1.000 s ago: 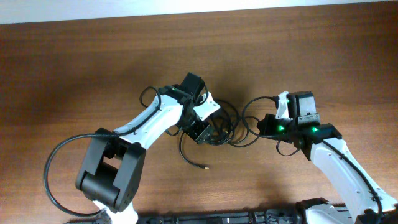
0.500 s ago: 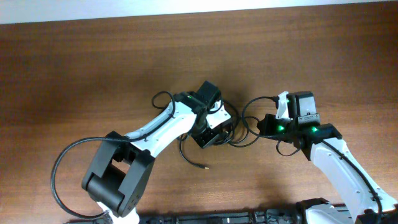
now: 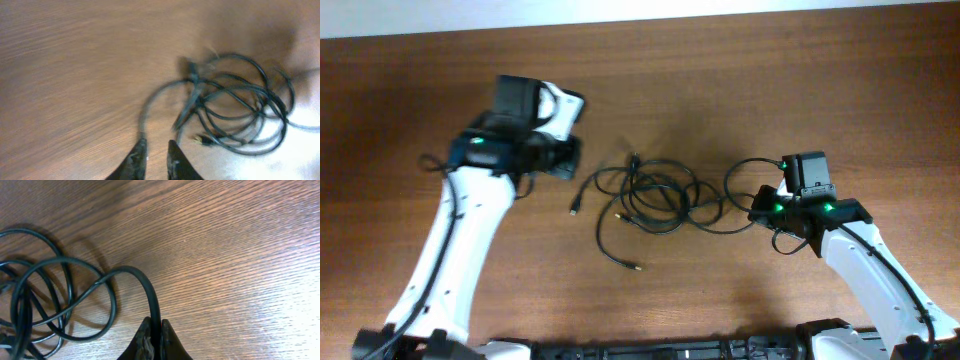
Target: Untangle cables
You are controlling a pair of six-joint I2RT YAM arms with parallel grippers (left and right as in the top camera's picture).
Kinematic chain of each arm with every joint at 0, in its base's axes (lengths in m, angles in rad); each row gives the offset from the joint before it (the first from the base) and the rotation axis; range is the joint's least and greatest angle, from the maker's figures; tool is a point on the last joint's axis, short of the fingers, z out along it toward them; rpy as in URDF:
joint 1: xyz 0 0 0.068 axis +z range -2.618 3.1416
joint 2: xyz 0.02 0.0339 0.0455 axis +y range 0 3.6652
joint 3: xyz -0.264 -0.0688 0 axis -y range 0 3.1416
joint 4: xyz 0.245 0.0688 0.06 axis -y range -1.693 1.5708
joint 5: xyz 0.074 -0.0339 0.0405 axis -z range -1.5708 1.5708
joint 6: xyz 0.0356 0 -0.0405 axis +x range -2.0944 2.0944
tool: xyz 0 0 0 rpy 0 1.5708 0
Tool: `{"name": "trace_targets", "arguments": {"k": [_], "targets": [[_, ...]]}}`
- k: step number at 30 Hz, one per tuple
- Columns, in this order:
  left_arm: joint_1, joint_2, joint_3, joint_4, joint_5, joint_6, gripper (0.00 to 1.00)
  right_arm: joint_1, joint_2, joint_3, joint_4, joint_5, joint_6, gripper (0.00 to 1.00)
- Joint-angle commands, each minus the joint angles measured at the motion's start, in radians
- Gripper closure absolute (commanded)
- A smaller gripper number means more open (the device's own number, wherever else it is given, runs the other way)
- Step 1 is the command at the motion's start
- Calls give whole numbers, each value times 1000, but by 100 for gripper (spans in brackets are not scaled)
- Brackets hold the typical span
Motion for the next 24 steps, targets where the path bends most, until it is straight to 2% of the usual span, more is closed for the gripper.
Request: {"name": "trace_targets", "arguments": {"k": [1,2,6,12,15,16,20,24], "targets": [[60,-22,17,-1,57,-77,24,-8,2,-2,-1,21,10,96],[57,-19,16,0,105,-76,18,-8,2,-2,-1,17,10,96],[-18,-16,-5,0,170,-68,18,-7,2,-2,-2,12,10,96],[-248,101,-15,3,171,32,18,-7,2,-2,-2,-8,9,96],[-349,204,-15,3,170,93,2,-7,2,-2,-1,-7,10,96],[-383,240,-15,5,169,151,1,-7,2,-2,-1,-7,9,96],[-474,359,-15,53,-6,180,0,-7,2,-2,-1,-7,9,96],[-506,425,-15,51,-26,180,8,-7,2,-2,-1,-7,9,96]]}}
